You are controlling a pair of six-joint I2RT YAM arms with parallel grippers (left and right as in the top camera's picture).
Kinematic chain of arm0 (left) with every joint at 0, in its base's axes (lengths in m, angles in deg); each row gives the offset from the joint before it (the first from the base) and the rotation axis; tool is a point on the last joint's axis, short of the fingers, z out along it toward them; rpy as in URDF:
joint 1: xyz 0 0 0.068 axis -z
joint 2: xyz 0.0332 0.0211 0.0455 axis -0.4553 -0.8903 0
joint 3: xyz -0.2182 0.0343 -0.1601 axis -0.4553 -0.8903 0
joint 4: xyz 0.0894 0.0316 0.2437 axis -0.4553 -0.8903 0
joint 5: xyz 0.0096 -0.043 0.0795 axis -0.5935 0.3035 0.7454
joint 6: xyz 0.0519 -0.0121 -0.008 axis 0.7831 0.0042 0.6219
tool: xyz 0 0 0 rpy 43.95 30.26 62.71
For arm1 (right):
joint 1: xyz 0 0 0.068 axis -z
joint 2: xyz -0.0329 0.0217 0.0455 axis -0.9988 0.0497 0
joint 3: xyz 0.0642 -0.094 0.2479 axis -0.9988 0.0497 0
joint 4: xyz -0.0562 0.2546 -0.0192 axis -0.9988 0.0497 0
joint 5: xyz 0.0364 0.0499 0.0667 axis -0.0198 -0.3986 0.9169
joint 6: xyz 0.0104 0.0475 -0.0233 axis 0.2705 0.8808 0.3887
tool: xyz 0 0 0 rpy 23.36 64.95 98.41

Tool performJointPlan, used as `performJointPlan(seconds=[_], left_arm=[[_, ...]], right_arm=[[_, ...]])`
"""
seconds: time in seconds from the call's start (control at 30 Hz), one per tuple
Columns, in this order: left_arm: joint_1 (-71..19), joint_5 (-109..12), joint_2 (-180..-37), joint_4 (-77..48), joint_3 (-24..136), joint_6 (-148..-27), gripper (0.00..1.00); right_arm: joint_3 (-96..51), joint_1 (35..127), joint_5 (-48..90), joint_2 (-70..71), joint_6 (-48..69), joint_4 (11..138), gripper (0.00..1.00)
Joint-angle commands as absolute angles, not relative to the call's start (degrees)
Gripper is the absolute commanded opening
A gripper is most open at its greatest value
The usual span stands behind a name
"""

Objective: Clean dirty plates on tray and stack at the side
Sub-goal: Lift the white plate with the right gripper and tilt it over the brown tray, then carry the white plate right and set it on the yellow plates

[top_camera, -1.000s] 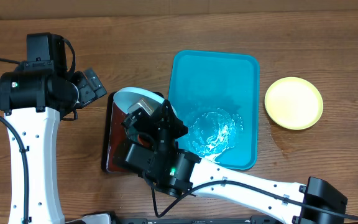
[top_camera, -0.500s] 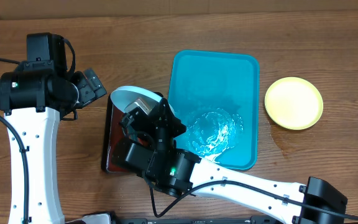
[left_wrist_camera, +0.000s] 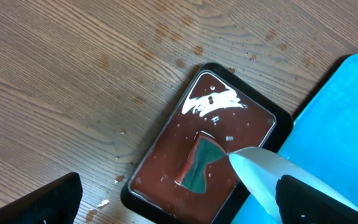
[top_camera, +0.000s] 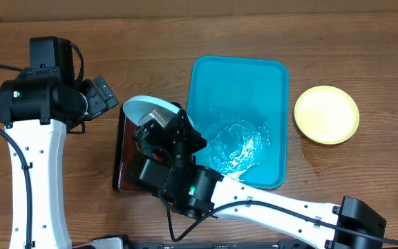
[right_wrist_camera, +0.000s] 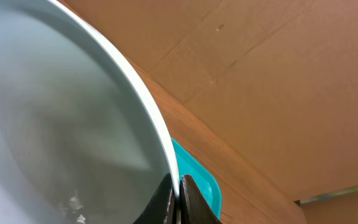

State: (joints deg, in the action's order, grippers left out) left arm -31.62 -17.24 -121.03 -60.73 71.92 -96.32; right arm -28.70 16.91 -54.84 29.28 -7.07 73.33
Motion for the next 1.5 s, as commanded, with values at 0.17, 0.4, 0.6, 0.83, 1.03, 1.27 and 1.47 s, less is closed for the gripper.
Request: performJointPlan(seconds=[0.17, 0.4, 0.6, 0.83, 1.03, 1.27, 1.47], left_arm=[[-31.66, -16.26, -120.97, -60.66, 72.56, -96.3, 1.0], [-31.66, -16.26, -120.97, -60.66, 72.56, -96.3, 1.0], [-31.66, -16.26, -120.97, -60.66, 72.56, -96.3, 1.0], [-31.66, -16.26, -120.97, -60.66, 72.56, -96.3, 1.0], [-31.66, -16.26, -120.97, -60.66, 72.56, -96.3, 1.0], [-31.66, -16.26, -120.97, -60.66, 72.56, -96.3, 1.0], [-31.66, -16.26, -120.97, -60.66, 72.56, -96.3, 1.0]], right_arm=[[-30.01, 17.13, -54.29, 28.58, -6.3, 72.78, 0.04], [-30.12, 25.85, -30.49, 28.56, 12.06, 79.15, 0.04], [-36.06, 43.07, 2.51, 26.2, 16.6, 87.28, 0.04], [-41.61, 72.69, 19.74, 22.26, 17.72, 96.87, 0.04], [-39.41, 95.4, 22.99, 26.85, 19.36, 104.74, 0.04], [-30.23, 110.98, 23.47, 34.28, 19.14, 105.44, 0.04], [-23.56, 116.21, 27.52, 35.14, 19.16, 102.03, 0.04]])
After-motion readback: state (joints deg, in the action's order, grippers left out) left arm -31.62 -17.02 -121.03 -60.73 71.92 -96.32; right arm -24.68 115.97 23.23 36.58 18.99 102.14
